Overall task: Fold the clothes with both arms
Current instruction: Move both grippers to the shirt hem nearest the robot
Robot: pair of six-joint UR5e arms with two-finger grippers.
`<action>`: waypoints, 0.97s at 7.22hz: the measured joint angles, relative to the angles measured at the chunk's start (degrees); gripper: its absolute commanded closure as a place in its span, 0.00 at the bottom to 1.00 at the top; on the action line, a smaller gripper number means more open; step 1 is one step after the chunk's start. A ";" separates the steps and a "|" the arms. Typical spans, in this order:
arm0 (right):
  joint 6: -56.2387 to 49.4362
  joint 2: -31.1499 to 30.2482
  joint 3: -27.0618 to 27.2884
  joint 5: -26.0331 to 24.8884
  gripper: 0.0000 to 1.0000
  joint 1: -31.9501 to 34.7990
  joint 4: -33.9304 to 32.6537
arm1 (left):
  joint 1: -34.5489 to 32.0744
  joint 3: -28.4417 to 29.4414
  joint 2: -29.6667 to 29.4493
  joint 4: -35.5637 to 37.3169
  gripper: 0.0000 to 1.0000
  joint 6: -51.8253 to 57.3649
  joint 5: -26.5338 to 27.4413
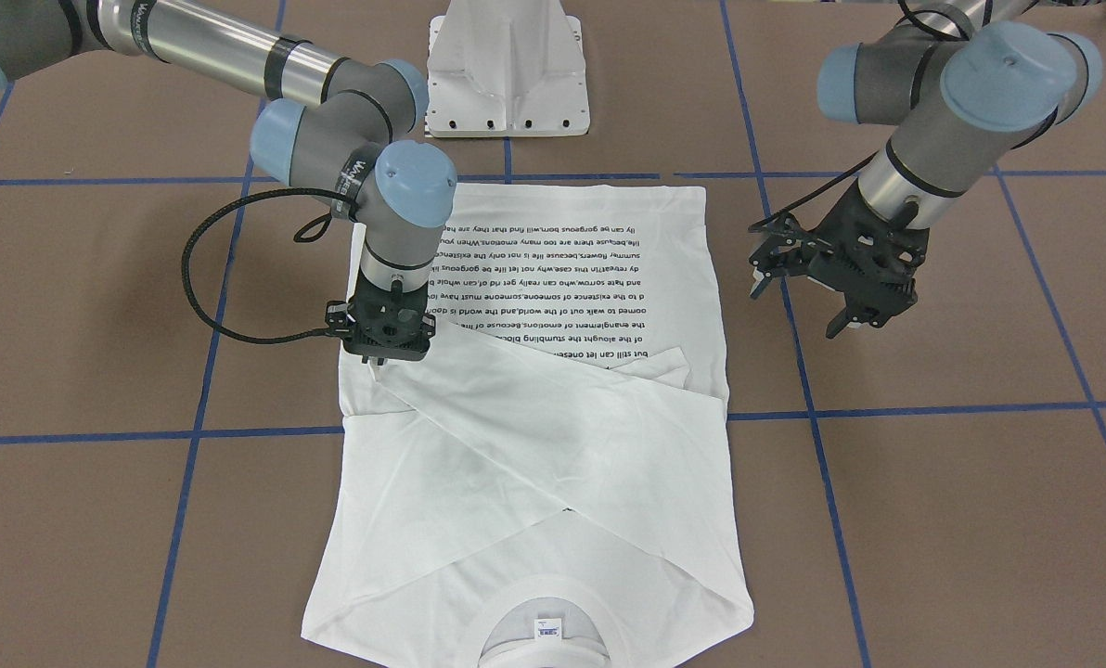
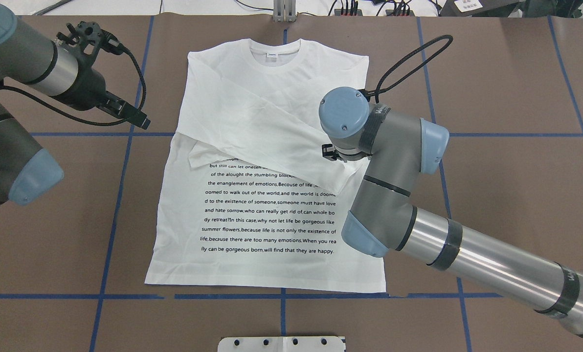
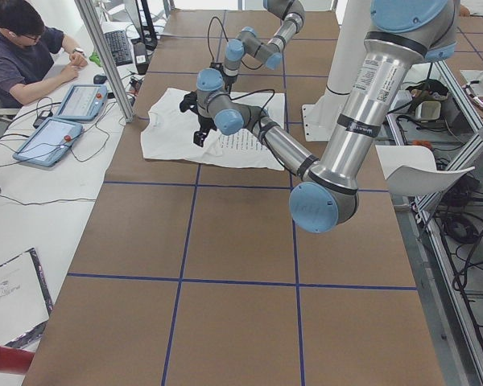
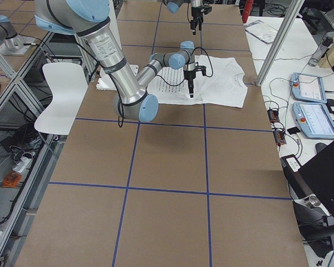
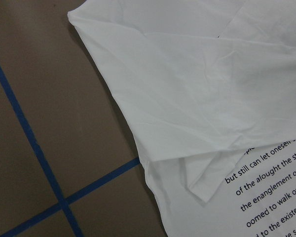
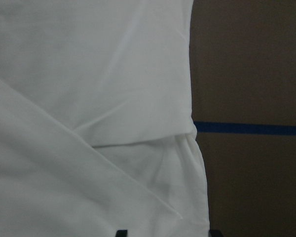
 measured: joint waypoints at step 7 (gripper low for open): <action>18.31 -21.04 27.80 -2.10 0.00 -10.99 5.05 | 17.32 -16.68 13.87 -0.42 0.00 -25.85 11.09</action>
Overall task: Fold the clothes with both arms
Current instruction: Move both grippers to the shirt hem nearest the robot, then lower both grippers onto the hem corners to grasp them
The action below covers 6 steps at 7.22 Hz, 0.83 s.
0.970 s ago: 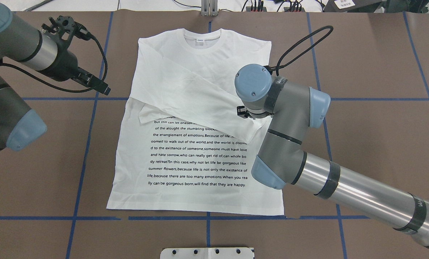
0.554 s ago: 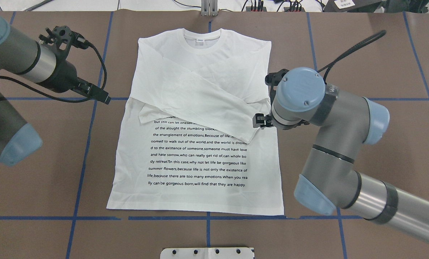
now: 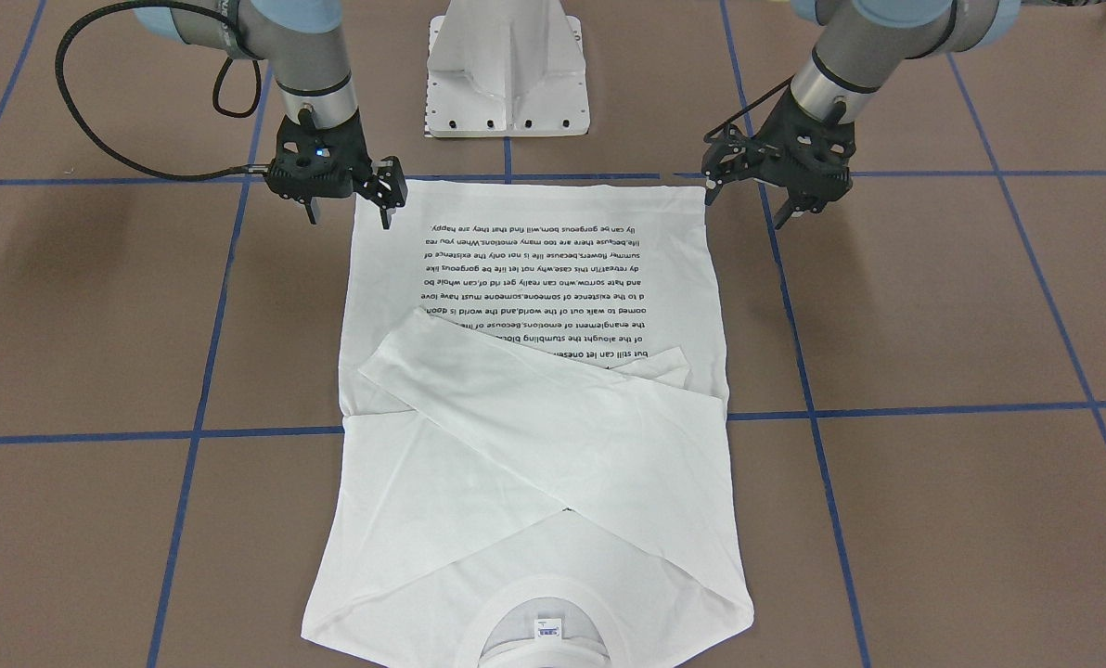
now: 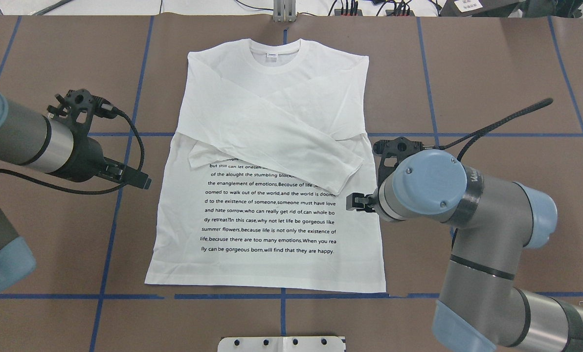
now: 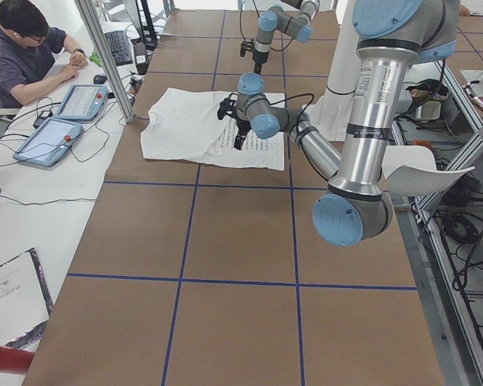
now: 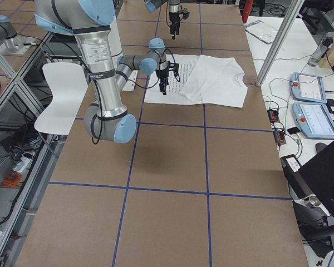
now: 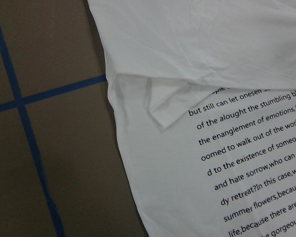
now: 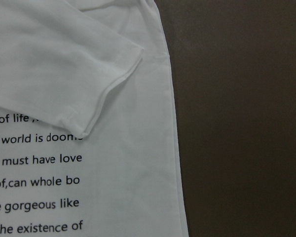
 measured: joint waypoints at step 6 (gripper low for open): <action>1.28 -1.39 0.49 -0.92 0.00 -1.66 1.51 | 18.01 2.93 2.61 -2.15 0.02 -23.08 15.94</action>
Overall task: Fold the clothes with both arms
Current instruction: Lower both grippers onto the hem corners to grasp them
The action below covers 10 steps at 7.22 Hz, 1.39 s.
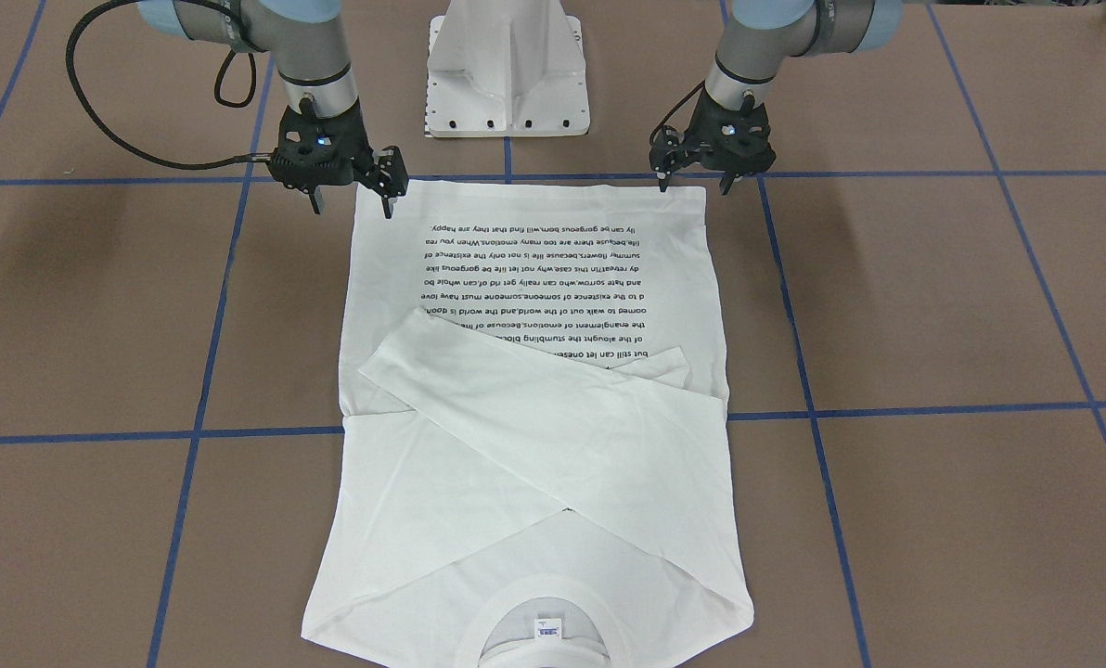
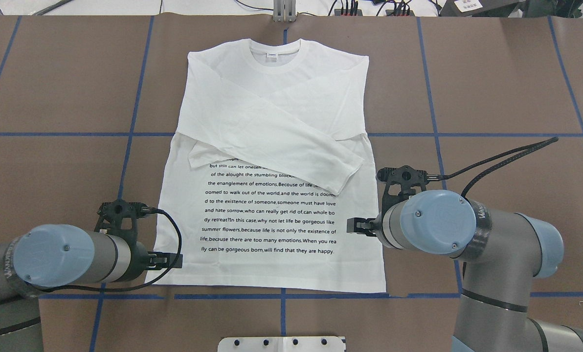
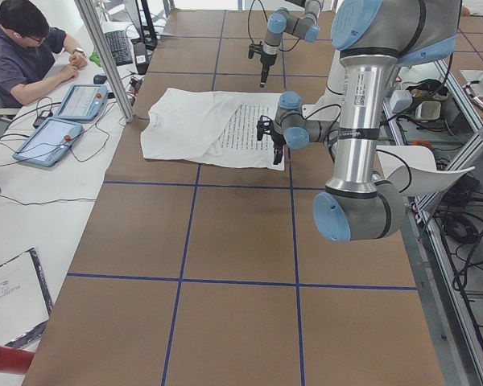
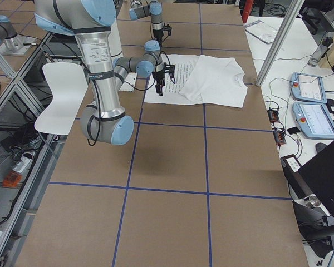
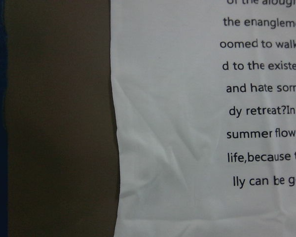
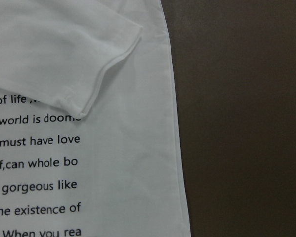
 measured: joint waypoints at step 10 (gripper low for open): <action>-0.01 0.00 -0.02 -0.06 0.00 -0.37 0.00 | 2.47 3.53 0.07 -3.38 0.39 -1.02 0.93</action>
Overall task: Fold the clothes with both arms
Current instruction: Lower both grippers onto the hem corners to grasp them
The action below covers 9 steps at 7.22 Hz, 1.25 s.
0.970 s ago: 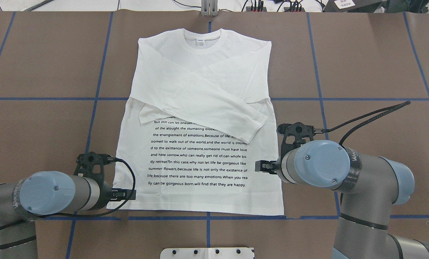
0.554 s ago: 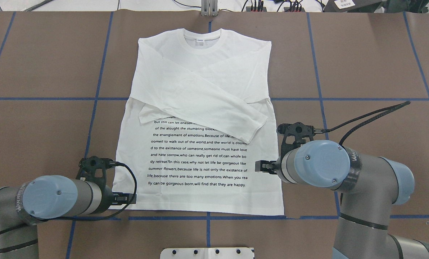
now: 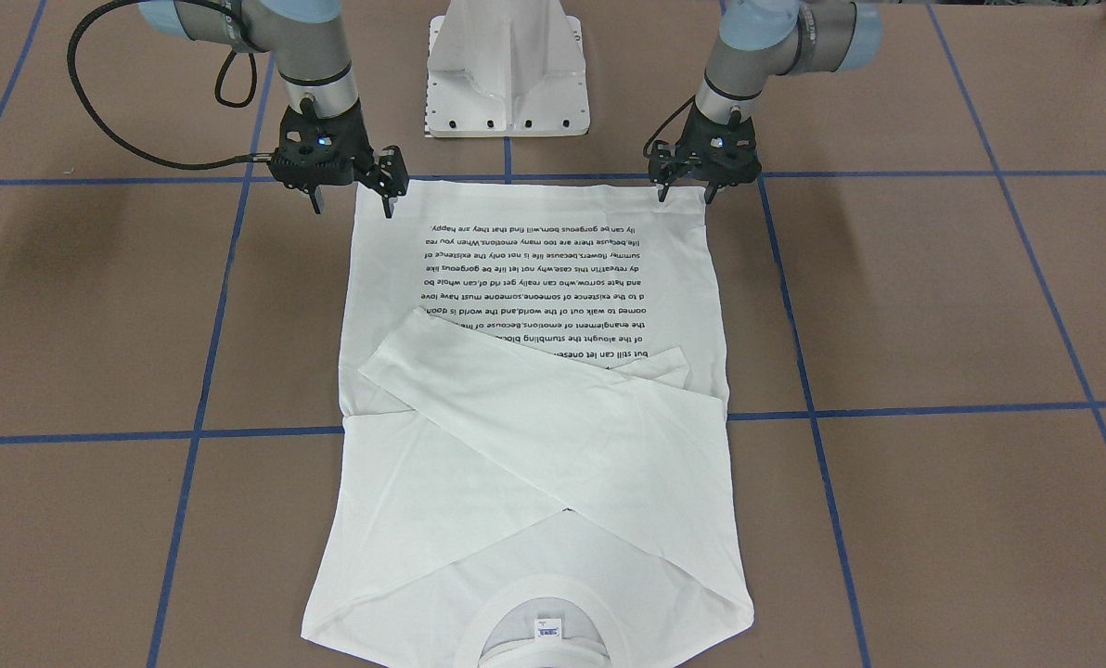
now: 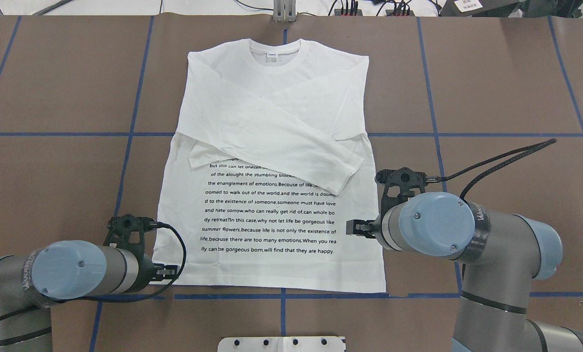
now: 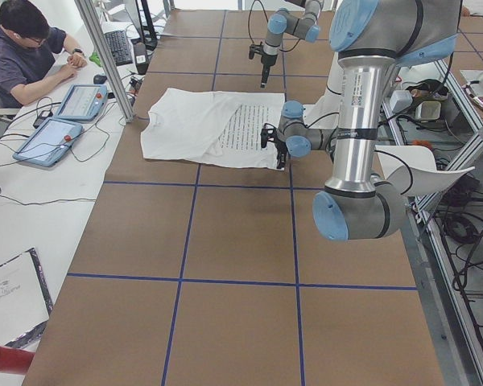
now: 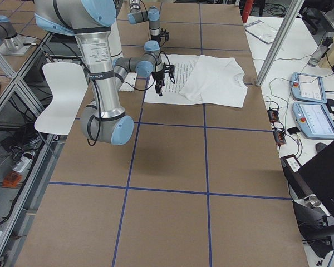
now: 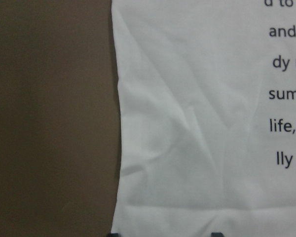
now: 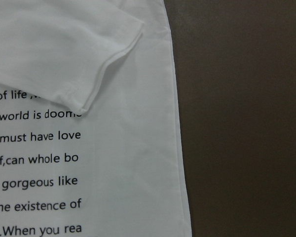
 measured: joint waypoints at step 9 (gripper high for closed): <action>0.10 -0.16 0.00 -0.09 0.00 -0.55 0.00 | 0.03 -1.36 0.07 0.16 1.00 0.10 -0.24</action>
